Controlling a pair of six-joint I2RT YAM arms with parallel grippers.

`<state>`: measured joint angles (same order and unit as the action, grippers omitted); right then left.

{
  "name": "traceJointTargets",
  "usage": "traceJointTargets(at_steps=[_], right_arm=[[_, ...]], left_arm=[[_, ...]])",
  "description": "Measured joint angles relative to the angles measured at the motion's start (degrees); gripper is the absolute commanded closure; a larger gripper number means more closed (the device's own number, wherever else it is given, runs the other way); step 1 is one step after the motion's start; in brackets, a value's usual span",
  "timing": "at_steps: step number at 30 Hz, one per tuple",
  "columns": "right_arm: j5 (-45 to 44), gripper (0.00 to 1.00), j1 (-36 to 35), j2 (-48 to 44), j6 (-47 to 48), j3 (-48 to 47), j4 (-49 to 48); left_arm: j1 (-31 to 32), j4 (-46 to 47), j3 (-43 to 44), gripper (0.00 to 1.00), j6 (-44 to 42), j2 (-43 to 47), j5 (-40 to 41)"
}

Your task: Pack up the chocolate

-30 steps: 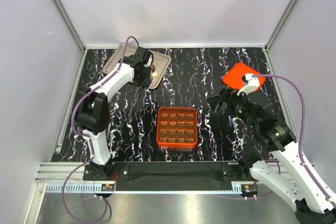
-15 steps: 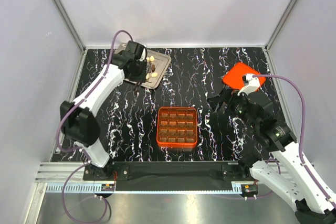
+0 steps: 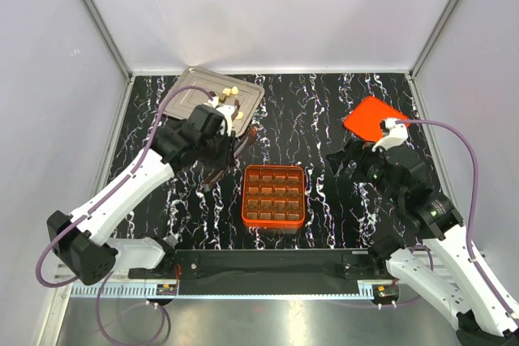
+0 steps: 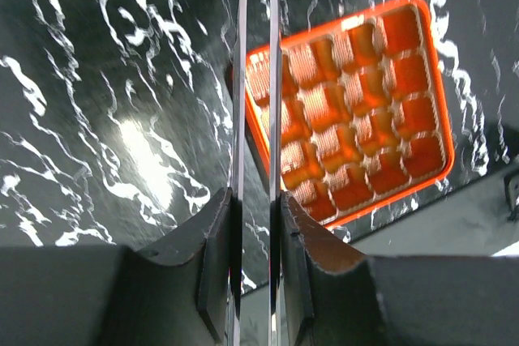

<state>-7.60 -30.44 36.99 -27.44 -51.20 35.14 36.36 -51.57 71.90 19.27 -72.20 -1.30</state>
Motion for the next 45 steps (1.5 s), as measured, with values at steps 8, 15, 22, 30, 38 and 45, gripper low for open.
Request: traceJointTargets(at_steps=[8, 15, 22, 30, 38, 45], right_arm=[[-0.5, 0.00, 0.0, -0.9, -1.0, 0.0, 1.2], [-0.5, 0.00, 0.0, -1.0, -2.4, 0.0, 1.2], [-0.5, 0.01, 0.0, -2.1, -3.0, 0.0, 1.2], [-0.7, 0.00, 0.0, -2.4, -3.0, 0.0, 1.2], [-0.9, 0.00, 0.0, -2.1, -3.0, 0.0, 1.2], [-0.9, 0.00, 0.0, -1.9, -3.1, 0.0, 1.2]], left_arm=[[3.0, -0.4, -7.1, 0.74, 1.8, 4.2, -0.4], [3.6, 1.7, -11.7, 0.73, 2.8, 5.1, -1.2], [4.2, 3.3, -14.0, 0.71, 3.5, 5.1, -2.0], [4.6, 4.7, -15.0, 0.54, 3.9, 5.0, -2.0], [4.7, 1.7, -11.5, 0.54, 4.3, 4.9, -1.7], [4.7, -3.5, 0.6, 0.54, 3.6, 1.2, 5.5]])
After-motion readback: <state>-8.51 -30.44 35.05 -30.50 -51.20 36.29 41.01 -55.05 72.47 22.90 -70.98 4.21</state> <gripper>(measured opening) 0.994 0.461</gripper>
